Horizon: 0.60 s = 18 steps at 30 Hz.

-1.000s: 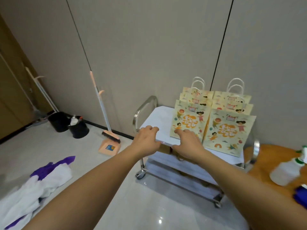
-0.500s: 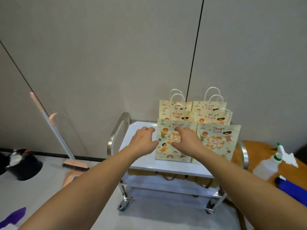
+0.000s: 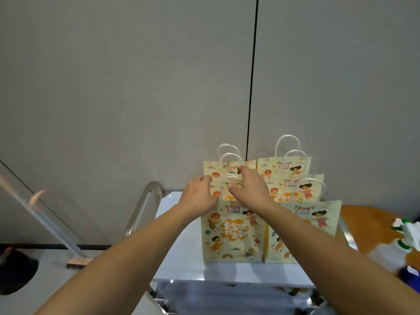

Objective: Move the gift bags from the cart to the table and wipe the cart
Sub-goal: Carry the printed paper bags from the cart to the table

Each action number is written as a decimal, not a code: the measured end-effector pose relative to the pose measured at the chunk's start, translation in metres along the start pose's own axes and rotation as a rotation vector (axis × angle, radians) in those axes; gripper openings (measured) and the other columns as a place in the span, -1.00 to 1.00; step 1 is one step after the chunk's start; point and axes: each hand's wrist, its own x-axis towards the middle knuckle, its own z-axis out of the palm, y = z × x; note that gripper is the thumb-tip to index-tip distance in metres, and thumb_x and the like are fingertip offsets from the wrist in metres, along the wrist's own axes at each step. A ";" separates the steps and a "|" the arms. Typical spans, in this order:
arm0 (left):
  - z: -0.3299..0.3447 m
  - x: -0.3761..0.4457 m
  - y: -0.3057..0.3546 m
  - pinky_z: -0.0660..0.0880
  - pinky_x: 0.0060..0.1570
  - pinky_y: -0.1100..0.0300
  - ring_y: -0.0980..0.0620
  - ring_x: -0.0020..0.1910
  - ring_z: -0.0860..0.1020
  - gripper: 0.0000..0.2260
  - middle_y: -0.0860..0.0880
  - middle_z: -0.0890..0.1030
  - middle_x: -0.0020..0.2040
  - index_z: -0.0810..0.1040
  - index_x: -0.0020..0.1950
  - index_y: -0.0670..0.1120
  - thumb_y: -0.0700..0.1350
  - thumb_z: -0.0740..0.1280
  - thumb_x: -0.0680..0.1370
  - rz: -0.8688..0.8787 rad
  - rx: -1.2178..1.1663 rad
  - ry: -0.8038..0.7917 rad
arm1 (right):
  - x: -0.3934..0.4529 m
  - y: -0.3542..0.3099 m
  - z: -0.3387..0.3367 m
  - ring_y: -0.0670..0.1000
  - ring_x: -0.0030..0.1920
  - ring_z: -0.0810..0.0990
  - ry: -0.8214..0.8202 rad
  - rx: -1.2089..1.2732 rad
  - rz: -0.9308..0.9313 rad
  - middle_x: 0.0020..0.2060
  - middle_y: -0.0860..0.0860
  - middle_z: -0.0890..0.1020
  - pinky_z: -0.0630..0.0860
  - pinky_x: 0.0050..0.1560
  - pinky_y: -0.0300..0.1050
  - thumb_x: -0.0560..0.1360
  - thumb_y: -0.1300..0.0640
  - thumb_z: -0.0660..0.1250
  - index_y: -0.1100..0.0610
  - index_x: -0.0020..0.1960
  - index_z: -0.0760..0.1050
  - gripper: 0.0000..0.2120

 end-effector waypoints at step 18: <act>-0.007 0.033 0.011 0.53 -0.29 -0.02 -0.06 -0.27 0.48 -0.77 -0.07 0.49 -0.27 0.38 -0.37 -0.06 -0.27 0.34 0.42 0.262 -0.352 -0.118 | -0.021 -0.016 0.011 0.02 -0.14 0.58 0.066 -0.033 0.215 -0.13 -0.03 0.63 0.50 -0.22 -0.11 0.41 0.15 0.41 -0.01 0.07 0.53 -0.76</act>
